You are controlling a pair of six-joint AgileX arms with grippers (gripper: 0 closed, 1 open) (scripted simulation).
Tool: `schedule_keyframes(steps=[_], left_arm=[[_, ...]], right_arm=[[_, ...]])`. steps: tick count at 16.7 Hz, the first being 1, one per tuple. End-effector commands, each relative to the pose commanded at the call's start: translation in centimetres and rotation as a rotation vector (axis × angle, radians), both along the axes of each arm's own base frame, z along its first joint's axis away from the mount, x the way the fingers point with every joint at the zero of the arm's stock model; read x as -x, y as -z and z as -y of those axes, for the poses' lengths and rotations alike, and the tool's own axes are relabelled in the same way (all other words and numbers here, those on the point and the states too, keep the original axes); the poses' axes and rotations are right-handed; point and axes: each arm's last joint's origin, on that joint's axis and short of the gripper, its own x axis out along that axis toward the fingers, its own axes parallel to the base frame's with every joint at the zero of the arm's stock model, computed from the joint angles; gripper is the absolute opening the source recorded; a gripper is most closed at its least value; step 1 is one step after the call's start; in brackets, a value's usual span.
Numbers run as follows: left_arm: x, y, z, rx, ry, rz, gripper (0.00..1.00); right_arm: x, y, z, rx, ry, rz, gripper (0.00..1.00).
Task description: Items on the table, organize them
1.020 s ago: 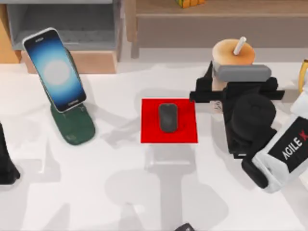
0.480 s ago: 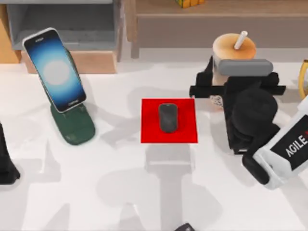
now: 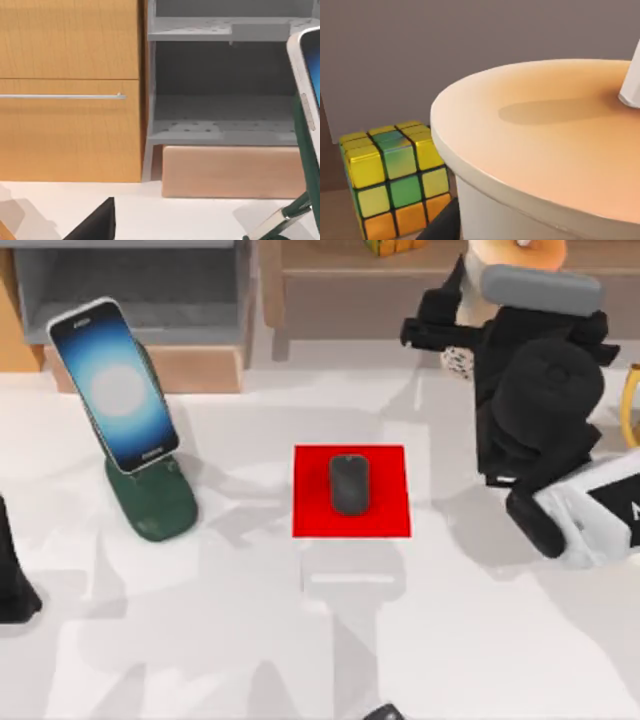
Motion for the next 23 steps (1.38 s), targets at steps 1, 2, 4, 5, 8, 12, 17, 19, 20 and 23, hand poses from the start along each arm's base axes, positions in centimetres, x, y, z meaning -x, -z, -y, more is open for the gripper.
schedule_keyframes(steps=[1, 2, 4, 5, 8, 12, 17, 19, 20, 23], left_arm=[[0.0, 0.0, 0.0, 0.000, 0.000, 0.000, 1.00], [0.0, 0.0, 0.0, 0.000, 0.000, 0.000, 1.00], [0.0, 0.0, 0.0, 0.000, 0.000, 0.000, 1.00], [0.0, 0.0, 0.0, 0.000, 0.000, 0.000, 1.00], [0.0, 0.0, 0.0, 0.000, 0.000, 0.000, 1.00], [0.0, 0.0, 0.0, 0.000, 0.000, 0.000, 1.00], [0.0, 0.0, 0.0, 0.000, 0.000, 0.000, 1.00], [0.0, 0.0, 0.0, 0.000, 0.000, 0.000, 1.00], [0.0, 0.0, 0.0, 0.000, 0.000, 0.000, 1.00], [0.0, 0.0, 0.0, 0.000, 0.000, 0.000, 1.00]], right_arm=[[-0.4, -1.1, 0.4, -0.012, 0.023, 0.009, 0.00], [-0.9, -2.1, 1.0, -0.021, 0.047, 0.016, 0.00], [-1.9, -4.0, 2.5, -0.034, 0.099, 0.024, 0.00], [-2.5, -4.8, 3.4, -0.036, 0.124, 0.025, 0.00], [-4.4, -6.8, 6.7, -0.024, 0.180, 0.010, 0.00], [-6.7, -8.1, 10.9, 0.019, 0.181, -0.047, 0.00], [-9.4, -8.4, 13.9, 0.075, 0.069, -0.123, 0.00], [-10.2, -8.5, 14.6, 0.092, 0.019, -0.137, 0.00], [-10.6, -8.6, 14.9, 0.099, -0.004, -0.141, 0.00], [-11.5, -8.7, 15.6, 0.117, -0.055, -0.147, 0.00]])
